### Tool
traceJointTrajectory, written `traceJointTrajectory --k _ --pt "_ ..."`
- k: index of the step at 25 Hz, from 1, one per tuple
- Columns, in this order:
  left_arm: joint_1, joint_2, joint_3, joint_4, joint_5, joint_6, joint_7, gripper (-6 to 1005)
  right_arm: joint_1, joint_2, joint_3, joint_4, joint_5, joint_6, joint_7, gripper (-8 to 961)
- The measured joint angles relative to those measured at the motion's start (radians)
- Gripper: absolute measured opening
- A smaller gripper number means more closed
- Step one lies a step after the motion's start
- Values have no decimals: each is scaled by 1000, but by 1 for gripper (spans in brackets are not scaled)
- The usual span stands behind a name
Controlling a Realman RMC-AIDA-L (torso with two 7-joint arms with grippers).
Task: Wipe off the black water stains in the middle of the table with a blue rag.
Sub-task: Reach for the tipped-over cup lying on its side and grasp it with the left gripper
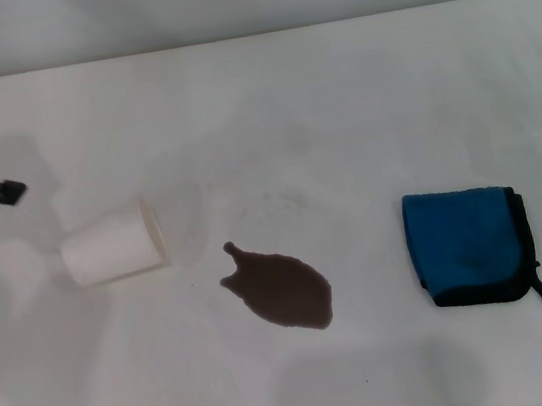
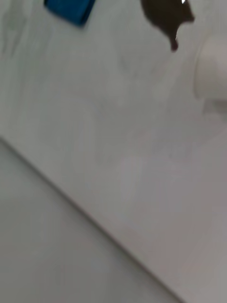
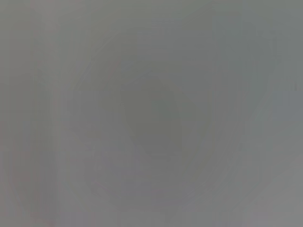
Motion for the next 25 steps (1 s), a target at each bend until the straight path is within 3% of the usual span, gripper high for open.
traceJointTrajectory --k 4,5,9,17,25 --pt "-30 -53 0 -23 42 -17 41 883 -6 0 0 11 0 3 0 421" --pt "-30 -53 0 -23 42 -17 41 883 -7 0 0 12 0 4 0 421" --pt "-53 -93 1 -20 99 -62 73 883 -11 0 0 17 0 11 0 421" --pt "-42 -109 -1 78 110 -137 74 882 -13 0 2 24 0 13 -1 420" --pt "3 -110 -2 183 95 -238 71 881 -13 0 0 30 0 26 -4 420"
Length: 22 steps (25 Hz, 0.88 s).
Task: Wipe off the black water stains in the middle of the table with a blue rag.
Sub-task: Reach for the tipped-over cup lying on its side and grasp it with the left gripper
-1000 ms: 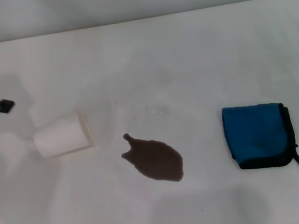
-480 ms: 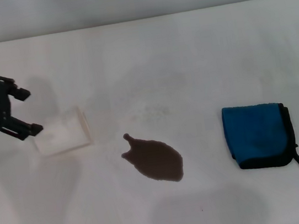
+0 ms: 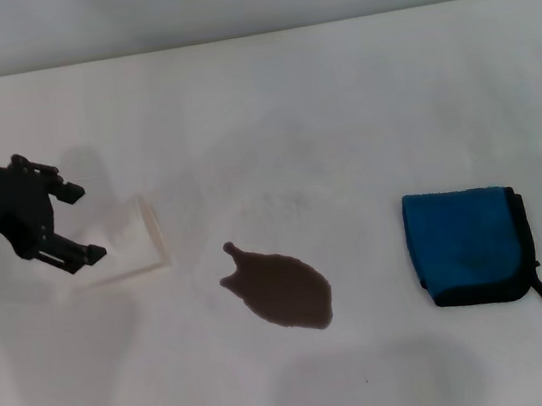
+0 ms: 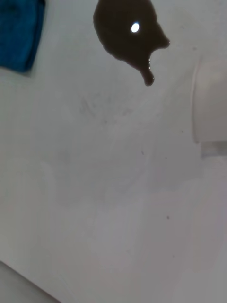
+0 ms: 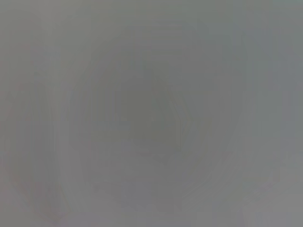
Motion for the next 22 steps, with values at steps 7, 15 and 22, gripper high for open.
traceJointTrajectory --k 7,15,22 --pt "31 2 0 91 -3 -86 2 881 3 0 -2 7 0 11 -2 419" --pt "65 6 0 171 -3 -170 5 880 2 0 -3 8 0 16 -3 421" --pt "89 5 -1 221 -18 -242 15 873 0 0 -3 11 0 16 -3 421"
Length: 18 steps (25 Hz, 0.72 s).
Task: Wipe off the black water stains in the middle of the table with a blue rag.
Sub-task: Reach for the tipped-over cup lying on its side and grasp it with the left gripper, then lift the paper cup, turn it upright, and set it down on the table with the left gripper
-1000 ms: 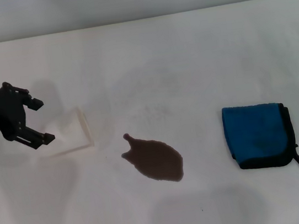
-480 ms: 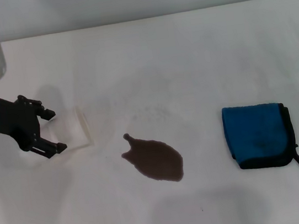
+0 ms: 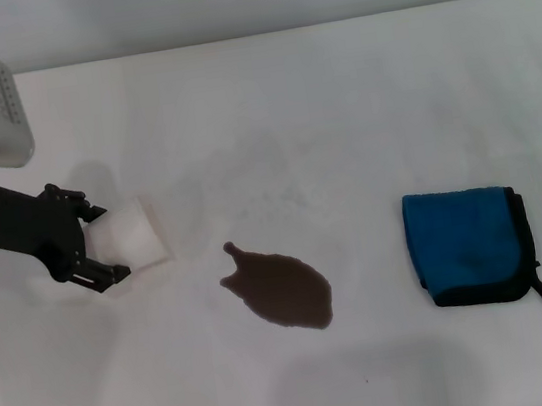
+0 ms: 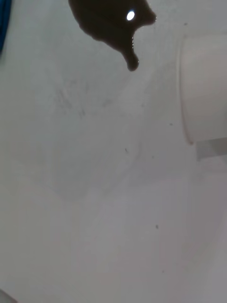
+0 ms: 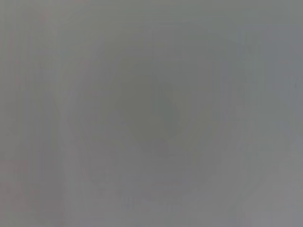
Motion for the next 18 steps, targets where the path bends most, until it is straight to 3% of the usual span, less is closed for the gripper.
traceJointTrajectory --k 11,14,18 --pt "10 0 -1 28 -16 -36 2 858 5 1 0 8 -1 -9 -1 420" --pt "11 -1 -1 28 -21 -37 3 748 6 1 -1 9 -1 -11 -1 420" --pt "14 -2 -1 29 -45 -37 4 713 4 2 -7 11 -1 -11 -2 420"
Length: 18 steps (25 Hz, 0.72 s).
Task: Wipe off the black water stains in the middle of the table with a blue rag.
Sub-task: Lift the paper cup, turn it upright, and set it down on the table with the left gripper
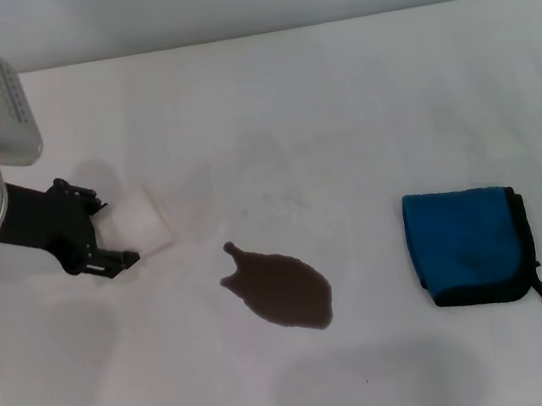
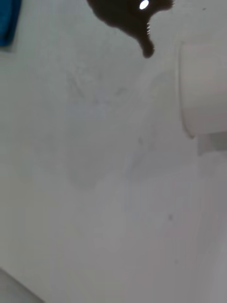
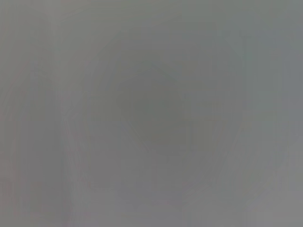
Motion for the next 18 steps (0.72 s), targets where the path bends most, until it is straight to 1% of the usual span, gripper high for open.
traceJointTrajectory --k 5,10,11,12,13,18 --pt "14 0 0 0 -80 3 14 683 -3 0 -7 1 0 0 0 419" --pt "57 -1 0 1 -234 46 60 660 -3 0 -8 1 0 2 0 419" --pt "57 -1 0 1 -234 46 60 656 -2 0 -8 1 0 3 0 419" --pt "68 0 0 1 -274 63 71 651 -1 0 -8 1 0 3 0 419" --pt "94 1 0 2 -355 100 93 644 1 0 -8 0 0 3 0 419" --pt "150 1 0 2 -499 166 136 612 7 0 -8 -4 0 2 0 420"
